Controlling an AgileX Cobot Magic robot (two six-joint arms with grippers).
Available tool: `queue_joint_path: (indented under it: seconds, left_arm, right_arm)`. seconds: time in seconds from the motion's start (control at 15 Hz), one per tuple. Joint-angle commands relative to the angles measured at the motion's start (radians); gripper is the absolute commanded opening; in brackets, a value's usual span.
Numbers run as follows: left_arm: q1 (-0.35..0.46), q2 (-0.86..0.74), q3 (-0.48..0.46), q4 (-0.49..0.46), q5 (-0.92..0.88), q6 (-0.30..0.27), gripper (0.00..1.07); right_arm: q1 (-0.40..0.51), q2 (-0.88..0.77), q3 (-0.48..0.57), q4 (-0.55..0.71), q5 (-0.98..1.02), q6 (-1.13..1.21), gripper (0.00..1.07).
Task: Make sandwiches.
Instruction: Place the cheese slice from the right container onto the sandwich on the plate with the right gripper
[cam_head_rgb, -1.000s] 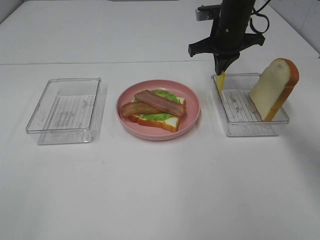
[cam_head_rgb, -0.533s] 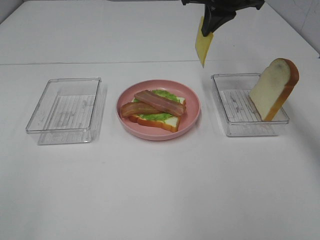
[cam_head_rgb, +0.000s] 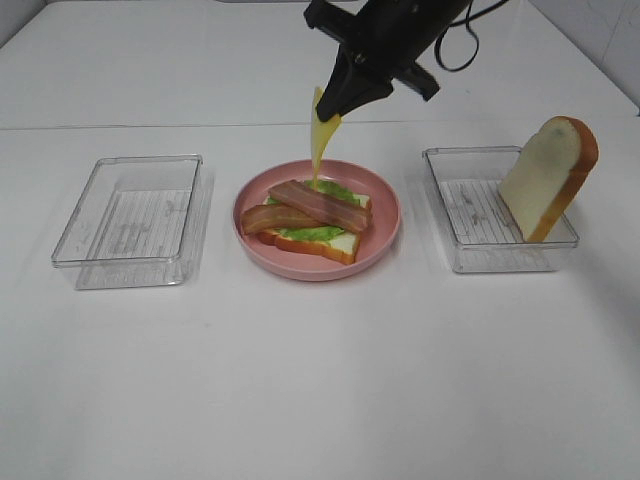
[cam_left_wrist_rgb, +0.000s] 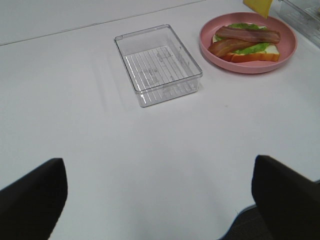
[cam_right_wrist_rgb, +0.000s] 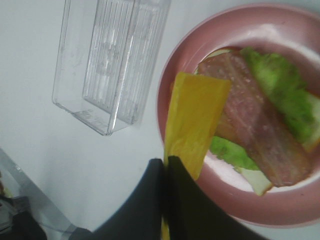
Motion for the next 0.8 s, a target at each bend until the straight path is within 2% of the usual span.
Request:
queue_joint_path:
  seconds: [0.07,0.27,0.4,0.6,0.8]
  left_arm:
    - [0.001,-0.023,0.002,0.002,-0.01,-0.009,0.95]
    - [0.001,-0.023,0.002,0.002,-0.01,-0.009,0.95]
    - [0.001,-0.023,0.002,0.002,-0.01,-0.009,0.95]
    - [0.001,-0.023,0.002,0.002,-0.01,-0.009,0.95]
    - [0.001,-0.023,0.002,0.002,-0.01,-0.009,0.95]
  right_arm:
    - [0.002,0.058,0.023,0.149,-0.003,-0.06,0.0]
    - [0.003,0.118,0.023,0.313,0.002,-0.12,0.0]
    - [0.003,0.134,0.023,0.336,0.005,-0.145,0.0]
    - [0.002,0.179,0.023,0.297,-0.001,-0.124,0.0]
    - [0.001,0.165,0.023,0.146,-0.044,-0.053,0.0]
